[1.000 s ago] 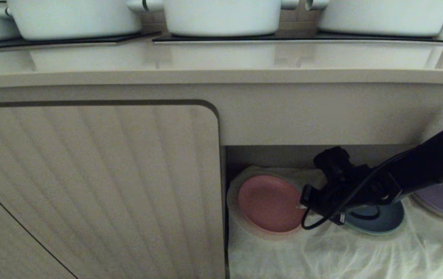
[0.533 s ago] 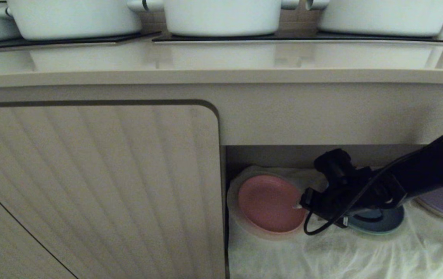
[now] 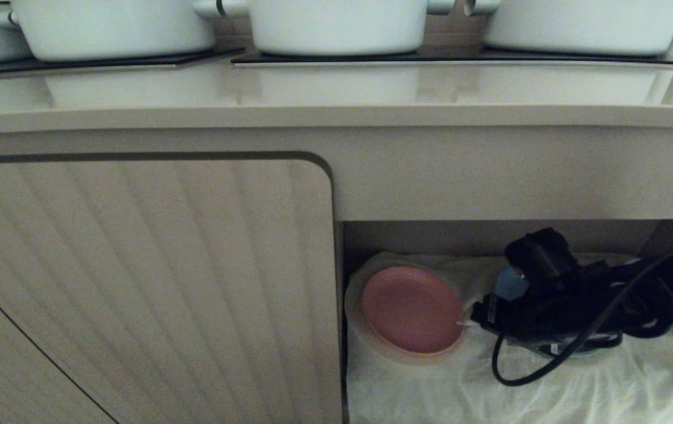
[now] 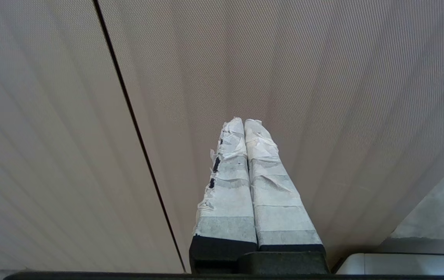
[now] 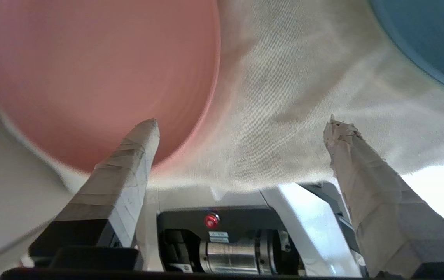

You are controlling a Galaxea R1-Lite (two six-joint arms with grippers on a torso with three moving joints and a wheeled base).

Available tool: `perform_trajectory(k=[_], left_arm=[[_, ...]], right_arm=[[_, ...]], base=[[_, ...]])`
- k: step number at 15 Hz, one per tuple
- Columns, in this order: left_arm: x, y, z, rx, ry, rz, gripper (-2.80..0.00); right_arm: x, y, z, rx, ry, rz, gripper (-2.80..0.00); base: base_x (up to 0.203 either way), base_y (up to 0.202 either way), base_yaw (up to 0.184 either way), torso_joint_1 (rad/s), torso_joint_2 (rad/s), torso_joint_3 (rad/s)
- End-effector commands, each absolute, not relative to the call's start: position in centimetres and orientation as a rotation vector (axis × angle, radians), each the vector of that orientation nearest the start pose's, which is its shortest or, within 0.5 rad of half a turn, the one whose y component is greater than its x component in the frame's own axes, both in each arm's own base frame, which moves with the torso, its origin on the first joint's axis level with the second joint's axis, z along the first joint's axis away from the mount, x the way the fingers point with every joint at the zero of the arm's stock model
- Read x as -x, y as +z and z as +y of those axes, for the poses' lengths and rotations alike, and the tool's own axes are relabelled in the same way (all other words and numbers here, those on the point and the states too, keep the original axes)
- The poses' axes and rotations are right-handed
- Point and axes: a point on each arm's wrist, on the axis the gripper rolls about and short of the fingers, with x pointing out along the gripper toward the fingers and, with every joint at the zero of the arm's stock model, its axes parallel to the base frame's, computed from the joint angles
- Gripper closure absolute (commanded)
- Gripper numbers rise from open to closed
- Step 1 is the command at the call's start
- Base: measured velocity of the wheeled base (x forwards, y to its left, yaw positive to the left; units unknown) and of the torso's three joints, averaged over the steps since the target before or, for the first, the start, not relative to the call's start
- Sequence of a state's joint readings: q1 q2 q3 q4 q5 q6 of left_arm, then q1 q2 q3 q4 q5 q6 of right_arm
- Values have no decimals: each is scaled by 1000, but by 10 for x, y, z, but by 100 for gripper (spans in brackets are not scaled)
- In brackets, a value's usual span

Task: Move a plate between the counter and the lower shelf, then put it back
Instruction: Put the plate in the cupboard, then pick up the plate in the cupboard

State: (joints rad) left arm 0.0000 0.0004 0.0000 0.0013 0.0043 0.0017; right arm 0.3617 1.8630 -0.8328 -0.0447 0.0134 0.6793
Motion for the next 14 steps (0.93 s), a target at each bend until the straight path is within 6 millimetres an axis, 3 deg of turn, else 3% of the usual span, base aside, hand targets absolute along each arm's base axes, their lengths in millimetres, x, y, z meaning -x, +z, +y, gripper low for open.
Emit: perform_trajectory(k=[1, 4, 5, 8, 11, 14], left_arm=[[23, 75, 0, -2, 5, 2, 0], [23, 75, 0, -2, 5, 2, 0], [23, 75, 0, -2, 5, 2, 0], [23, 75, 0, -2, 5, 2, 0], [23, 75, 0, -2, 5, 2, 0], [23, 75, 0, -2, 5, 2, 0]], right_arm=[[-267, 106, 101, -450, 22, 1004, -280], [-245, 110, 93, -386, 55, 1002, -280], [-238, 111, 90, -381, 59, 999, 0], [-215, 109, 82, -339, 67, 1025, 0], [-187, 104, 69, -164, 67, 1066, 0], [-159, 111, 58, -77, 62, 1104, 0]], base=[[0, 0, 0, 0, 0, 0], [0, 0, 0, 0, 0, 0], [0, 0, 0, 0, 0, 0], [0, 0, 0, 0, 0, 0], [0, 0, 0, 0, 0, 0], [0, 0, 0, 0, 0, 0]])
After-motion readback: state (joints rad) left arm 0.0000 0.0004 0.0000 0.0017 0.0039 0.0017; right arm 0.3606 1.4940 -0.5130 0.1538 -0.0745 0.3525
